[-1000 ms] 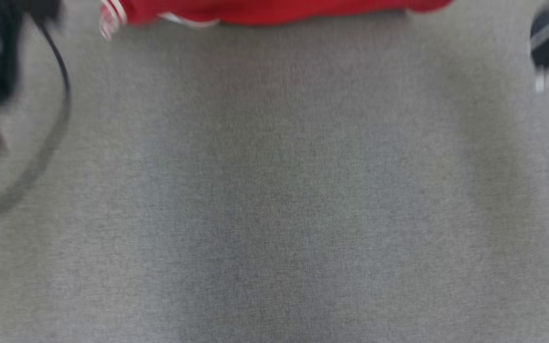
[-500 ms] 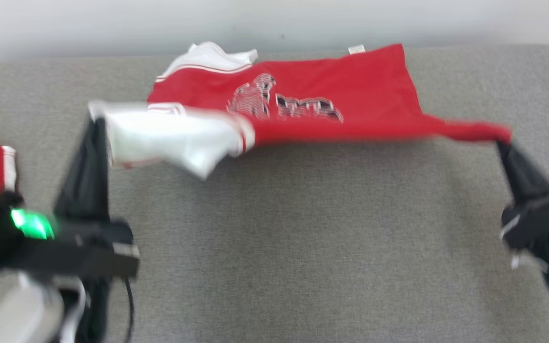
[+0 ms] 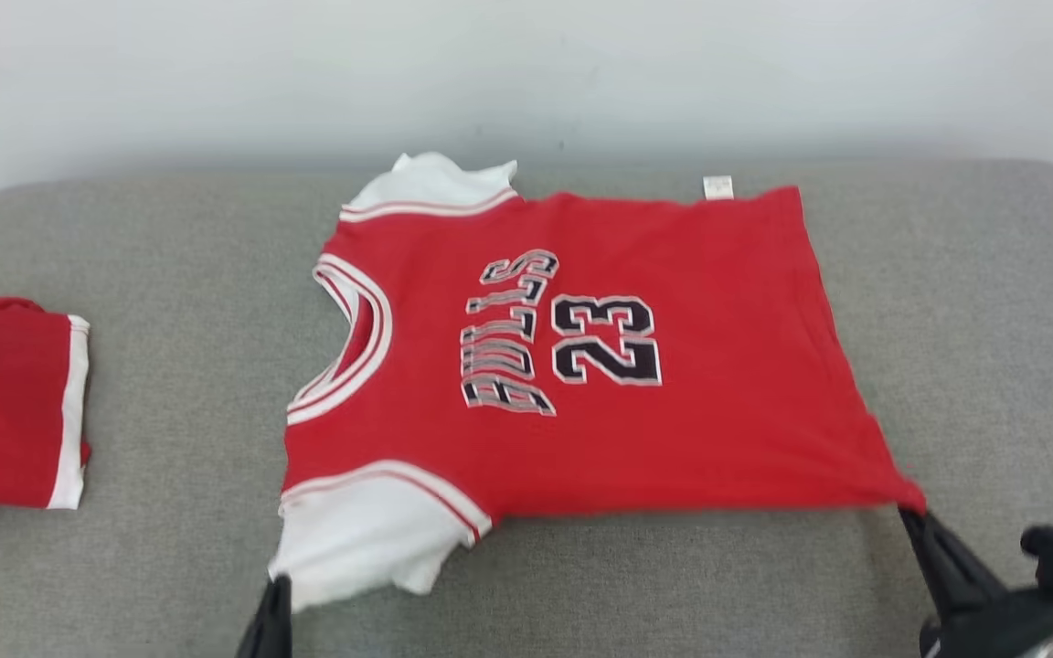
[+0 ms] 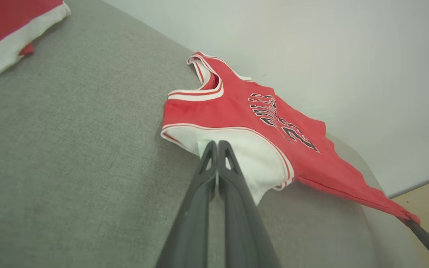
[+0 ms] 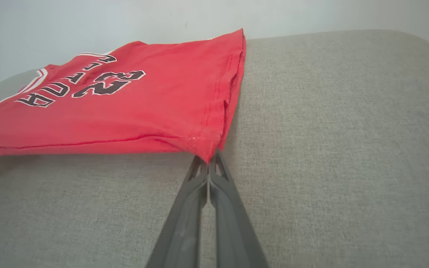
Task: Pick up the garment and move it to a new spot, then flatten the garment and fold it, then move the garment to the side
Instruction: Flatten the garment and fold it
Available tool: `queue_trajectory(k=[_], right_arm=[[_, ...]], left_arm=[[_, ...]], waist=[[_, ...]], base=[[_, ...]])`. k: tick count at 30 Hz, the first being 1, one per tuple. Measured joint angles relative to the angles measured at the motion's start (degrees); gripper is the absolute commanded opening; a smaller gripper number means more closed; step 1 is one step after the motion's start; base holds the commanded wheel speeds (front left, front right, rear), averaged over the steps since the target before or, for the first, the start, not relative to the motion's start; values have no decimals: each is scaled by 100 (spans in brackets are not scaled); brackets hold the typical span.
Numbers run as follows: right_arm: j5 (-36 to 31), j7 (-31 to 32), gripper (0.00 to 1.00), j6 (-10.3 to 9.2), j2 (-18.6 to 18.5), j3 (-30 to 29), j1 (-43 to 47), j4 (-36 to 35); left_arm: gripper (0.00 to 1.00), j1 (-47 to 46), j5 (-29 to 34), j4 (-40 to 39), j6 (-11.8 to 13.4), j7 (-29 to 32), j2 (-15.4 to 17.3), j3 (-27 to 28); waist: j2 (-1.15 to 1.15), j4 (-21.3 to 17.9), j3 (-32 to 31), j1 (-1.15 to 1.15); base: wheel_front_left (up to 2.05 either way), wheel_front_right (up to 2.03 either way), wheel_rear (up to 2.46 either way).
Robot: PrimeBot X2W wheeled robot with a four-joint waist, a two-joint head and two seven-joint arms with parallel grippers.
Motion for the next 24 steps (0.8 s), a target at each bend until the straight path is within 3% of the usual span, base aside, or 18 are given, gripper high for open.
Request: queue_trajectory(k=[9, 17, 24], right_arm=[[-367, 237, 0, 0, 216, -299, 1013, -33], [-431, 593, 0, 0, 375, -587, 1779, -121], [-155, 682, 0, 0, 561, -579, 1828, -278]], left_arm=[[0, 837, -60, 425, -205, 29, -286, -234], [0, 1168, -190, 432, -202, 265, -134, -337], [0, 1170, -194, 433, -293, 249, -110, -328]], waist=[[0, 45, -420, 0], [1, 79, -539, 0], [0, -6, -512, 1]], base=[[0, 0, 0], [0, 0, 0], [0, 0, 0]])
